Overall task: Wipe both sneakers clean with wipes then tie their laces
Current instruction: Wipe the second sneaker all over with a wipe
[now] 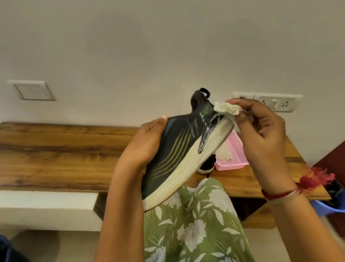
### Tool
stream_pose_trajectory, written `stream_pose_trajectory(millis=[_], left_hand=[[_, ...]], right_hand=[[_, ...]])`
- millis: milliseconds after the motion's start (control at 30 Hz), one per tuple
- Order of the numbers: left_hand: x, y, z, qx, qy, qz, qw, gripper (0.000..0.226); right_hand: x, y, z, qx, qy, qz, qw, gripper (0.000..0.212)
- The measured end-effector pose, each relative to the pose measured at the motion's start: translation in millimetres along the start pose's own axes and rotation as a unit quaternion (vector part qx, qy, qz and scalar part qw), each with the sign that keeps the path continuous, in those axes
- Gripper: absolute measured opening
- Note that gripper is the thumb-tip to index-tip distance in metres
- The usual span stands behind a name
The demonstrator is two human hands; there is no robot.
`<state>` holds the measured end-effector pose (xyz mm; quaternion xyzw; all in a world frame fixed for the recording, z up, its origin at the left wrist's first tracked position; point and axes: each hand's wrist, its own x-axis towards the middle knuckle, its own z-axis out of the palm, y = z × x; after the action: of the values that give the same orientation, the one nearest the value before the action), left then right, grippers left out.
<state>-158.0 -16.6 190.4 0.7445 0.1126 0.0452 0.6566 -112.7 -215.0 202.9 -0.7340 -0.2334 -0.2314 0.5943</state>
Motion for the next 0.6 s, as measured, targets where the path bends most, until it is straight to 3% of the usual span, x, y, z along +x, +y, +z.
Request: stream_pose_trajectory(millis=[167, 333, 500, 600], left_hand=[[-6, -18, 4, -0.002, 0.053, 0.015, 0.998, 0.049], [-10, -19, 7, 0.056, 0.049, 0.059, 0.995, 0.050], [-12, -18, 5, 0.100, 0.066, 0.078, 0.990, 0.056], [-13, -17, 5, 0.130, 0.074, 0.082, 0.985, 0.054]], right_hand=[[-11, -3, 1, 0.000, -0.027, -0.014, 1.000, 0.028], [-7, -4, 7, -0.221, -0.068, -0.141, 0.963, 0.028], [-16, -1, 18, -0.312, -0.127, -0.116, 0.934, 0.024], [-19, -2, 17, -0.284, -0.120, -0.101, 0.946, 0.022]])
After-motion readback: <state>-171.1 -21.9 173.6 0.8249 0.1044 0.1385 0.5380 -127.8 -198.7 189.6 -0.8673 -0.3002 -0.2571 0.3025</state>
